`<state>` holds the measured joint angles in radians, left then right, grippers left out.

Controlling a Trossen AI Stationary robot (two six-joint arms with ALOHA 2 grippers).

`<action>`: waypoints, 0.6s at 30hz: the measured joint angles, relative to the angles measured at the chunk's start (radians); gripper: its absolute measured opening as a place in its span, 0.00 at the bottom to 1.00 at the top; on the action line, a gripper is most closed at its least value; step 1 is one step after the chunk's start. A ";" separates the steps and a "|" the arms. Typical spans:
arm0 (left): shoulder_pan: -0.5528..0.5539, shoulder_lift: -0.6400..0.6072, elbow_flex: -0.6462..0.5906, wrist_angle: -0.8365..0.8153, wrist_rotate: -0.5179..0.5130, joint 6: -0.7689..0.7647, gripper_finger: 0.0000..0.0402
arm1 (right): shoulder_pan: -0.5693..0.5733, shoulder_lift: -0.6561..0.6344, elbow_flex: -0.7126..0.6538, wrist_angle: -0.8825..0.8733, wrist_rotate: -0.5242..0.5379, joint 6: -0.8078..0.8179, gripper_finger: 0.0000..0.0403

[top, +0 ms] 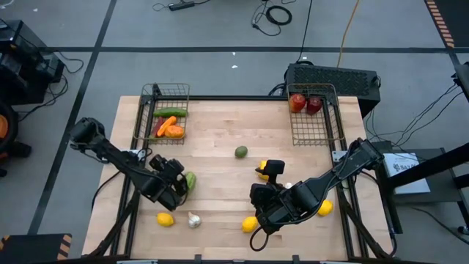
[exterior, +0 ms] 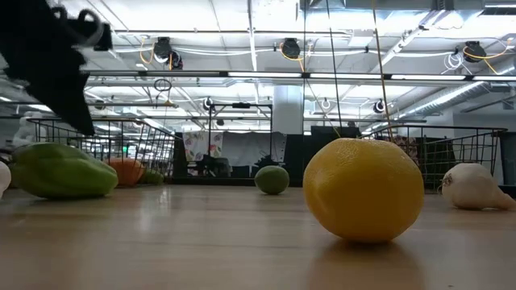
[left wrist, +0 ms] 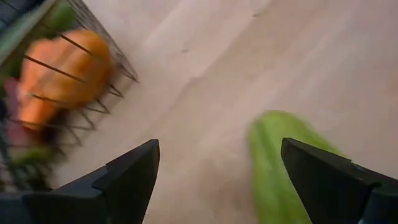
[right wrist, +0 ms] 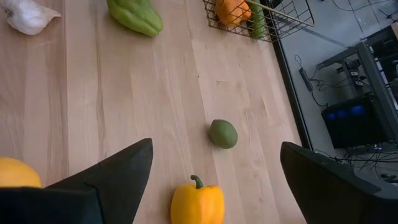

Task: Sort produce into baskets
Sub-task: Put the green chayote into the left wire basket

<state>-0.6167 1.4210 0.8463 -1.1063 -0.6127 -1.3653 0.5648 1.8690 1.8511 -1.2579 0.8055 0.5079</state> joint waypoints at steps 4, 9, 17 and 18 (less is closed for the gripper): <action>-0.015 -0.001 0.049 0.042 0.040 -0.097 0.85 | 0.000 0.000 0.000 0.000 0.000 -0.008 0.85; -0.026 -0.001 0.053 0.112 0.044 -0.118 0.86 | 0.000 0.000 0.000 -0.001 -0.001 -0.017 0.85; -0.016 0.010 0.053 0.111 0.071 -0.092 0.99 | 0.000 0.000 0.000 0.000 -0.003 -0.022 0.85; -0.016 0.016 0.052 0.108 0.091 -0.088 0.99 | 0.000 0.000 0.000 -0.001 -0.007 -0.022 0.85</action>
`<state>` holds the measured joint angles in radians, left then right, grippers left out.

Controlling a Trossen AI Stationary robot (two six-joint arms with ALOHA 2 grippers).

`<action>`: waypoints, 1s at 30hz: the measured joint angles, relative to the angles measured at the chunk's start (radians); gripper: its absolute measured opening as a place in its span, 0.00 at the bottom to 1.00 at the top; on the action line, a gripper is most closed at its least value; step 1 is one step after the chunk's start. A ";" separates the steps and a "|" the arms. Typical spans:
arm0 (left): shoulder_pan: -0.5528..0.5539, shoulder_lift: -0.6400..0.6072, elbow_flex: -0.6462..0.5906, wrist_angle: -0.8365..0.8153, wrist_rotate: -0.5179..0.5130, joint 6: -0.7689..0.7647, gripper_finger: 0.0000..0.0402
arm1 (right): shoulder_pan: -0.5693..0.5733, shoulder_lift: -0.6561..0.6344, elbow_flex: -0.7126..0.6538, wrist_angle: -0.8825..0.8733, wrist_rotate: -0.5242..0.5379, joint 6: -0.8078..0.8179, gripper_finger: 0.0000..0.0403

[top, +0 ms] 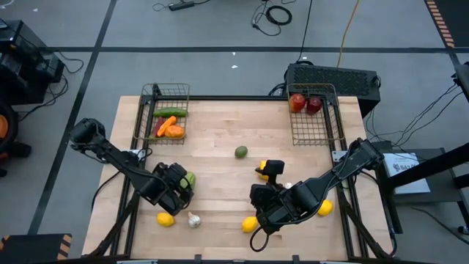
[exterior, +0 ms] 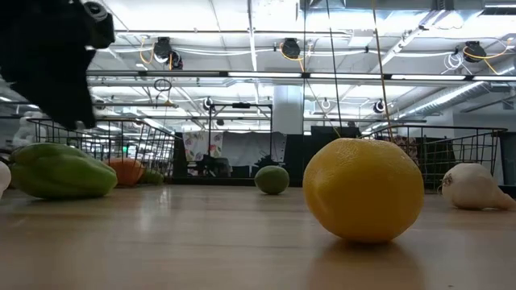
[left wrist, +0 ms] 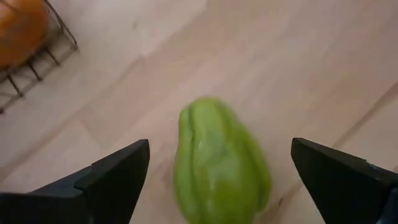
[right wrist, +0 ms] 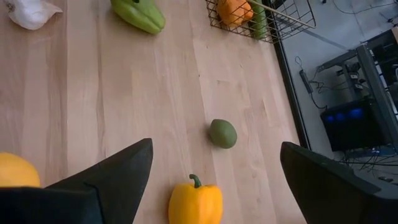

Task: Sort produce into baskets
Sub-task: Put the green chayote into the left wire basket

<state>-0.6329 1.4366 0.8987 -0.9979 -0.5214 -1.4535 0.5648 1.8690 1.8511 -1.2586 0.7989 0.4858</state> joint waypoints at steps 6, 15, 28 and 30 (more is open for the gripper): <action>-0.019 0.015 -0.010 -0.011 0.083 -0.007 0.98 | 0.000 0.000 0.000 0.000 -0.019 0.000 0.85; -0.029 0.061 -0.023 0.021 0.085 -0.034 1.00 | 0.000 0.000 0.000 0.000 -0.019 0.000 0.85; -0.029 0.148 -0.023 0.047 0.081 -0.023 1.00 | 0.000 0.000 0.000 -0.001 -0.019 -0.005 0.85; -0.029 0.153 -0.023 0.047 0.079 -0.002 1.00 | 0.000 0.000 0.000 -0.001 -0.019 -0.005 0.85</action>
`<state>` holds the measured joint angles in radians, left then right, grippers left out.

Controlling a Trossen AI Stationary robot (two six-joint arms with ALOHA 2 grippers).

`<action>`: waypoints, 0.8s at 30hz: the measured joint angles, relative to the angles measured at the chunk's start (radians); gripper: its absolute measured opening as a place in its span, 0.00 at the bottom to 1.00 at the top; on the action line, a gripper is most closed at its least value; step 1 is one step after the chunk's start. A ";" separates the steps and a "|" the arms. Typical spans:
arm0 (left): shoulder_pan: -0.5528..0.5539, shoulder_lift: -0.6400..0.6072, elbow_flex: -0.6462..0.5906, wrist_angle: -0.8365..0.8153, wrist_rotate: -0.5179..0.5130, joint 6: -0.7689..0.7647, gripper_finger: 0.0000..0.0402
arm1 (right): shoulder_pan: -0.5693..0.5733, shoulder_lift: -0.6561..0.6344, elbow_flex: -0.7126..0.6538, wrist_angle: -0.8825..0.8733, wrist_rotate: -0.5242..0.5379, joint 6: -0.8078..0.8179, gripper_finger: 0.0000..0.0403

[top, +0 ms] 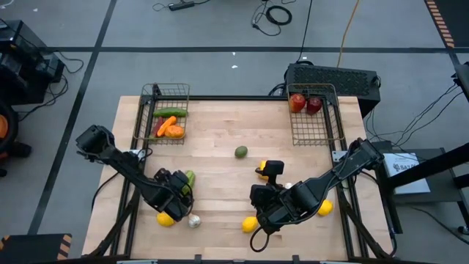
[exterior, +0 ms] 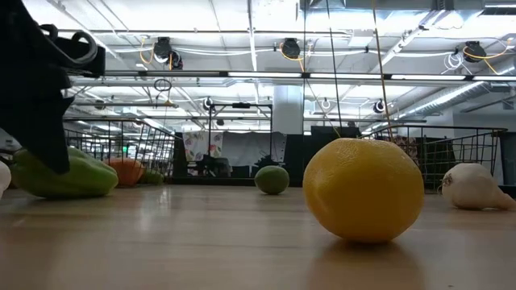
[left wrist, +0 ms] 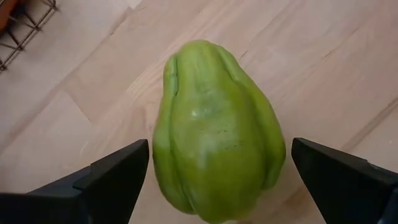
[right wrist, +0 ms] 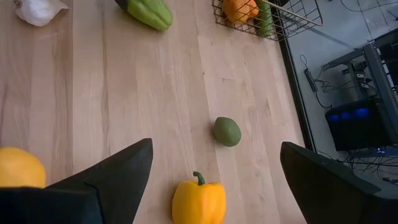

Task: Sort produce into baskets
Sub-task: Put the green chayote into the left wire basket

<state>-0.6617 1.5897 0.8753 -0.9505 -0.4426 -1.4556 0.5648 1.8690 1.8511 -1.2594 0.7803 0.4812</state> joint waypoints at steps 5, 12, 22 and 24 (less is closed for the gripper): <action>0.017 0.005 -0.022 0.005 0.004 0.031 1.00 | 0.000 0.000 0.000 0.000 0.000 0.000 0.85; 0.041 0.005 -0.090 0.074 0.042 0.052 1.00 | 0.000 0.000 0.000 0.001 0.000 0.001 0.85; 0.042 0.005 -0.091 0.078 -0.004 0.117 0.93 | 0.000 0.000 0.000 0.002 0.001 0.004 0.85; 0.042 0.005 -0.091 0.078 -0.003 0.128 0.89 | 0.000 0.000 0.000 0.002 0.001 0.005 0.85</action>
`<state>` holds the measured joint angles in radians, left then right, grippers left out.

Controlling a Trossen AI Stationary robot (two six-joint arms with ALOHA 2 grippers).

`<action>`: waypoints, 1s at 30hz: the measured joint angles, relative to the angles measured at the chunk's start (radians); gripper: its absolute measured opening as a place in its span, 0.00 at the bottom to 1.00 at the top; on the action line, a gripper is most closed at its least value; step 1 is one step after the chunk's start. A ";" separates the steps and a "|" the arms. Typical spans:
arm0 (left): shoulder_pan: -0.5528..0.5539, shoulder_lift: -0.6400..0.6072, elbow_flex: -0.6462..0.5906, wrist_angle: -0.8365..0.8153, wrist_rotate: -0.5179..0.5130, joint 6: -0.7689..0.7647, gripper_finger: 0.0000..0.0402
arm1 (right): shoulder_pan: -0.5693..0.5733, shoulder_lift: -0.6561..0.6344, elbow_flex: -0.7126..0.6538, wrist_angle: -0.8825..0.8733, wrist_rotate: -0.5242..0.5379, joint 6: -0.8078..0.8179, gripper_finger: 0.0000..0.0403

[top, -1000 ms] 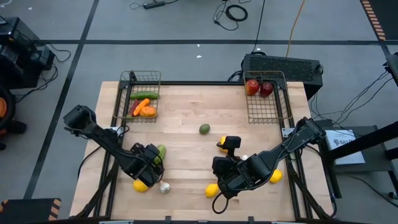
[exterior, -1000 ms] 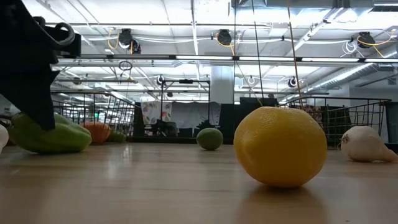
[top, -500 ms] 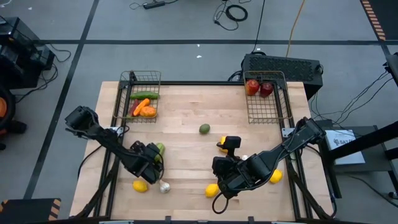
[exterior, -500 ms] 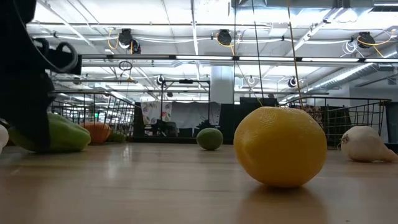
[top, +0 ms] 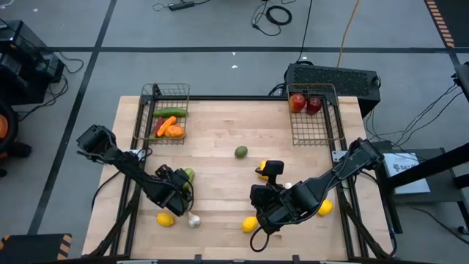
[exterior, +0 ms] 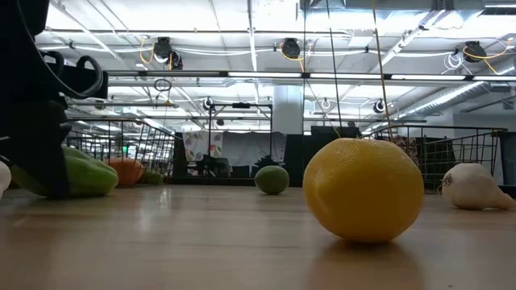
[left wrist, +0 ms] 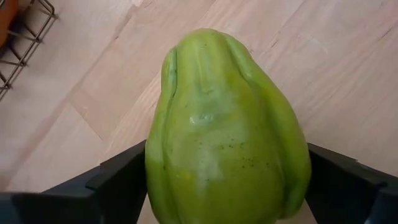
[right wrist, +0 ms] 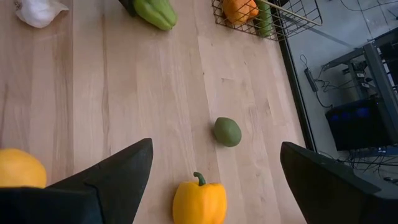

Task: Sort produce into baskets
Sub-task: Put the green chayote into the left wire basket

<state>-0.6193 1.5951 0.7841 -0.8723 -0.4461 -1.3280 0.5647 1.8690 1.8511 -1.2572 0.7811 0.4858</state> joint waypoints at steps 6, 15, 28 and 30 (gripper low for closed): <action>0.000 -0.010 0.001 -0.006 0.000 0.002 0.84 | 0.000 0.000 0.000 0.001 0.000 0.000 0.85; 0.012 -0.090 0.136 -0.189 -0.089 0.076 0.84 | 0.000 0.000 0.000 0.006 0.000 -0.001 0.85; 0.190 -0.208 0.490 -0.373 -0.548 0.542 0.84 | 0.000 0.000 0.000 0.013 -0.001 -0.004 0.85; 0.254 -0.219 0.493 -0.398 -0.607 0.611 0.84 | 0.000 0.000 0.000 0.012 -0.002 -0.003 0.85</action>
<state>-0.3656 1.3761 1.2774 -1.2705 -1.0529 -0.7174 0.5648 1.8690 1.8511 -1.2449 0.7790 0.4824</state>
